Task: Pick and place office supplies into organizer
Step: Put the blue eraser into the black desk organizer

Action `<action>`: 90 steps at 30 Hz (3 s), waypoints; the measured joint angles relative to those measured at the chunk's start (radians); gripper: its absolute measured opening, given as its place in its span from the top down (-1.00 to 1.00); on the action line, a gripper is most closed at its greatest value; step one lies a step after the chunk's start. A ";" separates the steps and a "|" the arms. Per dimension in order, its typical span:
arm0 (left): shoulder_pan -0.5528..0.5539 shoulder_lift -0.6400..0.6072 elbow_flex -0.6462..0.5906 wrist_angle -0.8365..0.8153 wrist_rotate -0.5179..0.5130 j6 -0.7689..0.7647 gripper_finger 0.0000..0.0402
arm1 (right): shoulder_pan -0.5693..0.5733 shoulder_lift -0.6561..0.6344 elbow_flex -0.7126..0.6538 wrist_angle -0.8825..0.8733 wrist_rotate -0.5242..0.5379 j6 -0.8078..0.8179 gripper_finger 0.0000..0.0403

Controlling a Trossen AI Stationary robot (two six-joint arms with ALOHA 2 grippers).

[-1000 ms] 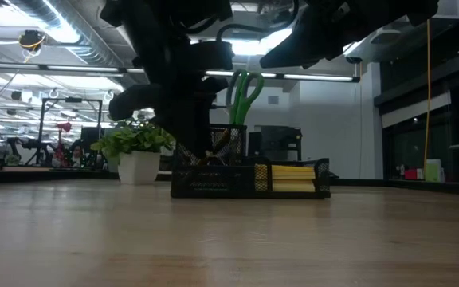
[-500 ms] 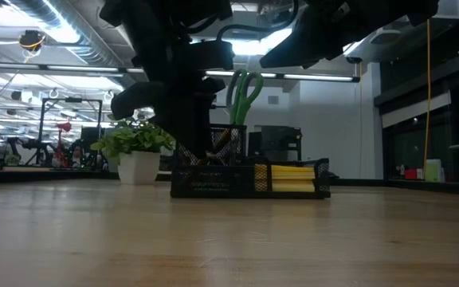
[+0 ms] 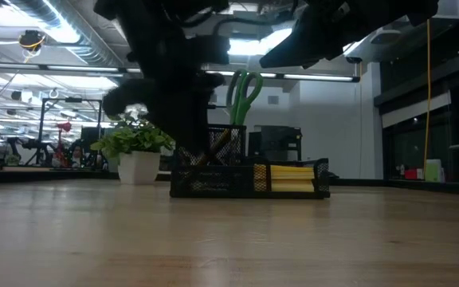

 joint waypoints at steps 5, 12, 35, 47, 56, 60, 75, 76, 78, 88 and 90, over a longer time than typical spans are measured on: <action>-0.038 -0.059 0.000 -0.107 -0.030 -0.002 0.50 | 0.000 0.000 0.000 0.000 0.000 0.000 0.95; -0.127 -0.178 0.001 -0.196 0.025 -0.212 0.53 | 0.000 0.000 0.000 0.000 0.000 0.000 0.95; -0.612 -0.007 0.094 -0.171 0.009 -0.861 0.26 | 0.019 0.000 0.000 -0.043 0.000 0.108 0.95; -0.671 0.165 0.168 -0.191 0.134 -0.928 0.27 | 0.028 0.000 0.000 -0.048 -0.001 0.162 0.95; -0.676 0.213 0.171 -0.191 0.116 -0.972 0.25 | 0.029 0.000 0.000 -0.053 -0.001 0.194 0.95; -0.674 0.207 0.168 -0.194 0.081 -1.004 0.25 | 0.040 0.001 0.000 -0.053 -0.001 0.189 0.95; -0.663 0.207 0.175 -0.265 0.068 -1.022 0.25 | 0.074 0.001 0.000 -0.053 -0.001 0.190 0.95; -0.659 0.207 0.175 -0.274 0.070 -1.022 0.25 | 0.074 0.001 0.000 -0.053 0.000 0.190 0.95; -0.652 0.207 0.175 -0.282 0.072 -1.022 0.25 | 0.074 0.001 0.000 -0.053 0.000 0.190 0.95; -0.634 0.207 0.175 -0.282 0.075 -0.937 0.34 | 0.074 0.001 0.000 -0.053 0.000 0.191 0.95; -0.634 0.207 0.175 -0.282 0.080 -0.913 0.42 | 0.074 0.001 0.000 -0.053 0.000 0.191 0.95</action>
